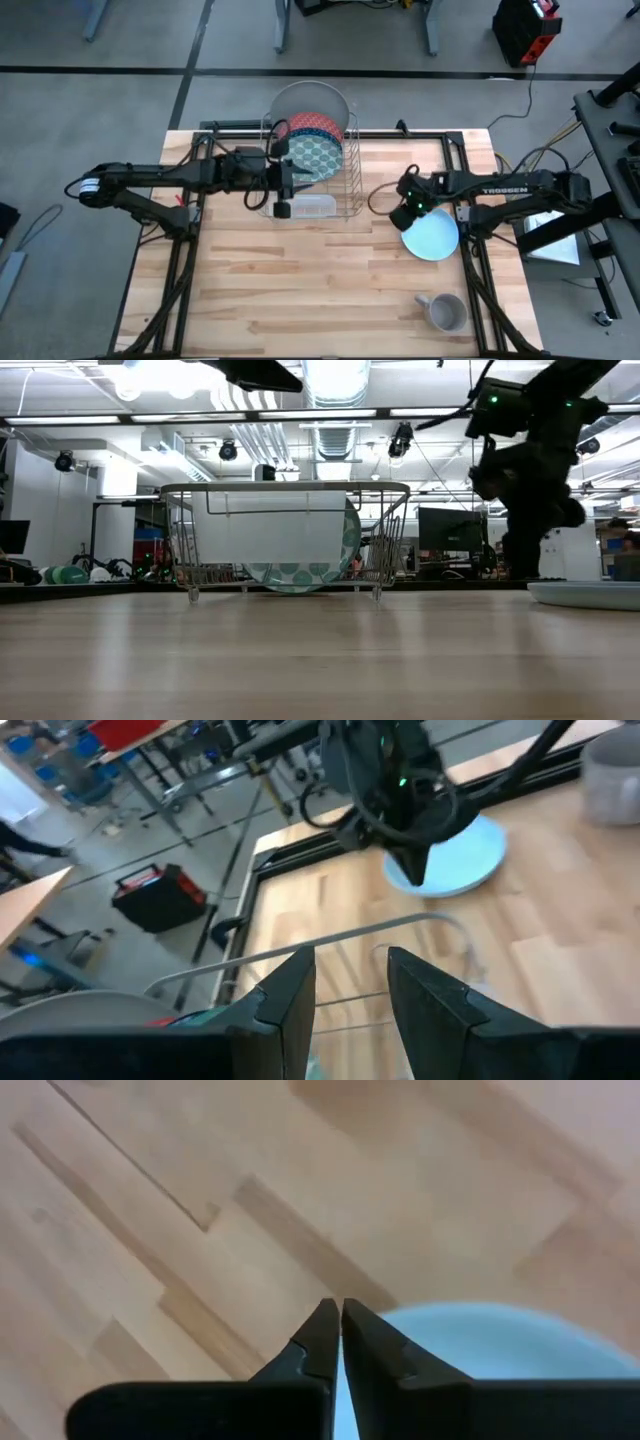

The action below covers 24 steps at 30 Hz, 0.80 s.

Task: Sort dishes
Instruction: Put the white plate into the dish rack

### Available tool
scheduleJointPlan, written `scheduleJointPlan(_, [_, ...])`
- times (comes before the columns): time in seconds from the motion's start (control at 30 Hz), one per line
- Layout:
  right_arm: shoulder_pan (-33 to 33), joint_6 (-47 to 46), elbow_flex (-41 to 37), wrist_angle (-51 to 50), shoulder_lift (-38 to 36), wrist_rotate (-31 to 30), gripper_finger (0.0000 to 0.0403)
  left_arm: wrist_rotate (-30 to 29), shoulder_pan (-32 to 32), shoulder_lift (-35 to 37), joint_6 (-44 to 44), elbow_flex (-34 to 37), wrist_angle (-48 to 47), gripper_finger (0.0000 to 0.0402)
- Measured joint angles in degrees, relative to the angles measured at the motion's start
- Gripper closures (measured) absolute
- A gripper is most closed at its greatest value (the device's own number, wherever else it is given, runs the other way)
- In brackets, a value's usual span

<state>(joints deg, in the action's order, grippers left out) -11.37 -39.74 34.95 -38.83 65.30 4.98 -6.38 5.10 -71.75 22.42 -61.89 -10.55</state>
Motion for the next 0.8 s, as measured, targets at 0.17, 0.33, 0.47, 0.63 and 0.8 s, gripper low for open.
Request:
scheduleJointPlan(0.17, [4.63, -6.64, -2.49, 0.18, 0.0, -1.13, 0.0401, -0.01, -2.66, 0.0, -3.7, 0.0, -0.15, 0.0284])
scheduleJointPlan(0.33, [10.11, -13.55, -5.45, 3.06, 0.02, -2.2, 0.0402, -0.01, -4.6, -0.01, -7.14, 0.01, -0.19, 0.0284])
scheduleJointPlan(0.47, [14.54, -17.17, -7.0, 9.87, 0.11, -2.21, 0.0402, -0.04, -5.69, -0.17, -8.6, 0.11, -0.25, 0.0284])
scheduleJointPlan(0.63, [18.71, -18.73, -5.94, 11.03, 2.19, -4.27, 0.0401, -0.06, -7.13, -0.2, -9.93, 0.11, -0.14, 0.0284])
scheduleJointPlan(0.8, [19.66, -18.88, -2.34, 5.23, 3.06, -9.53, 0.0402, -0.06, -8.94, -0.2, -10.5, 0.15, 0.04, 0.0284])
